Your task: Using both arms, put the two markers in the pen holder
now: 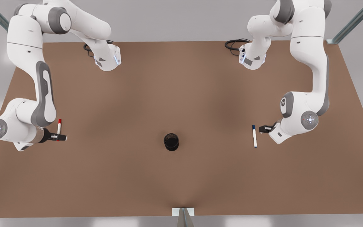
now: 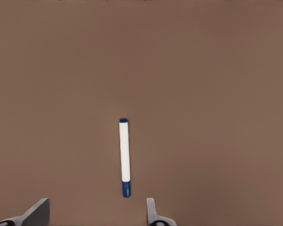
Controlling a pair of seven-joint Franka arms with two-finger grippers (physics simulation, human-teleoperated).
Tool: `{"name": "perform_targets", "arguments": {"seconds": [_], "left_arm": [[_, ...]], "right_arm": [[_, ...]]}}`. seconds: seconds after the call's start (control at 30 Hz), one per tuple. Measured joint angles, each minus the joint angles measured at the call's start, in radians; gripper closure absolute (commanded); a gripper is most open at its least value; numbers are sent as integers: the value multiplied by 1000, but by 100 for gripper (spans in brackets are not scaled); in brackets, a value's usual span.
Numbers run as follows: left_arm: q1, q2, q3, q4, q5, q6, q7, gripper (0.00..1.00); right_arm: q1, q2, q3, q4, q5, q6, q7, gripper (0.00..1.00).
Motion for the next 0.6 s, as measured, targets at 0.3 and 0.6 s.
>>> {"name": "perform_targets", "arguments": {"seconds": [0.3,0.6], "left_arm": [[-58,107,0,-136,-13,290,-74,1],[-56,211,0,-169,-14,525,-131,33]], "right_arm": [[-89,117,-3,1,-68,124,-131,0],[-138,191,-1,-47,-180,214,-247,0]]}}
